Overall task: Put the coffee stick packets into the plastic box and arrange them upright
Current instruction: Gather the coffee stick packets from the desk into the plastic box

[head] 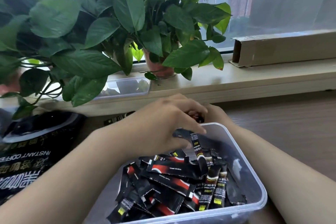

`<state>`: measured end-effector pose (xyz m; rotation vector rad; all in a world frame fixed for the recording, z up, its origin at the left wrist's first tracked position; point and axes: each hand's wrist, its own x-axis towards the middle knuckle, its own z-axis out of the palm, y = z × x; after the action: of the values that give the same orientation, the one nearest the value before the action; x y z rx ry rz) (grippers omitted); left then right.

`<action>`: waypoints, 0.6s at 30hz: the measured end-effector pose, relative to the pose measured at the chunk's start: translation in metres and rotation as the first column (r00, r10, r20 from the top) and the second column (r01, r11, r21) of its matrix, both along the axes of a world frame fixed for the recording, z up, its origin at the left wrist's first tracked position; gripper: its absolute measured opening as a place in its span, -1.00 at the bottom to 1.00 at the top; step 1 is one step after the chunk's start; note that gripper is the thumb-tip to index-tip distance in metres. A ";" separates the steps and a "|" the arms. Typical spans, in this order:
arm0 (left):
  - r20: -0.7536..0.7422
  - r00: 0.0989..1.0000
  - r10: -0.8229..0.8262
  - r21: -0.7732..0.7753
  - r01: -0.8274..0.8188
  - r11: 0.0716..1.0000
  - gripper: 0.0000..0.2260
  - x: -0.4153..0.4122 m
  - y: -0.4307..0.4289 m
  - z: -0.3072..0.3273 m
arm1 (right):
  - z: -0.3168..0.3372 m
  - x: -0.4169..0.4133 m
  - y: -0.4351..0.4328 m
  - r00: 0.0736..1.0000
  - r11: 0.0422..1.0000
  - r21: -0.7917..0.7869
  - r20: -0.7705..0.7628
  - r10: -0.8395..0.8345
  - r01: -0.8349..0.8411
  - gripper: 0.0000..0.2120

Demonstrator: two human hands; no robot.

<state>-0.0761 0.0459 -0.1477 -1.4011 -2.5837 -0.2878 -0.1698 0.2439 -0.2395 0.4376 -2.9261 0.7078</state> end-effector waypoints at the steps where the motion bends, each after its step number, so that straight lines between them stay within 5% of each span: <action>1: -0.086 0.995 -0.044 -0.054 0.039 0.998 -0.79 -0.003 0.004 -0.003 | -0.001 0.000 0.001 1.000 1.000 -0.011 -0.012 0.011 -0.011 -0.81; 3: -0.209 0.973 -0.097 -0.120 0.073 0.990 -0.91 -0.007 0.004 -0.003 | -0.004 -0.002 0.002 1.000 1.000 -0.020 -0.020 0.013 -0.014 -0.60; 5: -0.209 0.973 -0.096 -0.087 0.079 0.993 -0.94 -0.008 -0.001 0.005 | -0.006 -0.001 0.001 0.999 0.999 -0.049 -0.044 -0.003 0.001 -0.75; 6: -0.161 0.984 -0.069 -0.044 0.063 0.997 -0.94 -0.005 -0.003 0.011 | -0.005 0.001 0.000 0.999 0.997 -0.073 -0.051 -0.011 0.008 -0.86; 11: 0.117 0.988 0.104 -0.044 -0.100 0.994 -0.76 0.017 0.000 0.018 | -0.002 0.000 0.001 0.998 0.999 -0.036 -0.062 -0.008 0.005 -0.65; 13: 0.166 0.977 0.137 0.091 -0.153 0.984 -0.72 0.020 -0.012 0.020 | 0.001 0.002 0.002 0.999 0.999 -0.029 -0.037 -0.031 0.030 -0.63; 16: 0.247 0.912 0.327 0.383 -0.401 0.832 -0.72 0.002 -0.056 0.013 | 0.006 0.004 0.002 0.997 0.997 -0.009 -0.006 -0.071 0.071 -0.68; 18: 0.297 0.807 0.510 0.440 -0.590 0.677 -0.77 -0.017 -0.084 -0.003 | 0.007 0.004 0.000 0.996 0.996 0.018 0.010 -0.087 0.087 -0.72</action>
<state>-0.0928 -0.0382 -0.1509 -0.3863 -2.6024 -0.9259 -0.1655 0.2439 -0.2322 0.3069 -2.9431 0.6755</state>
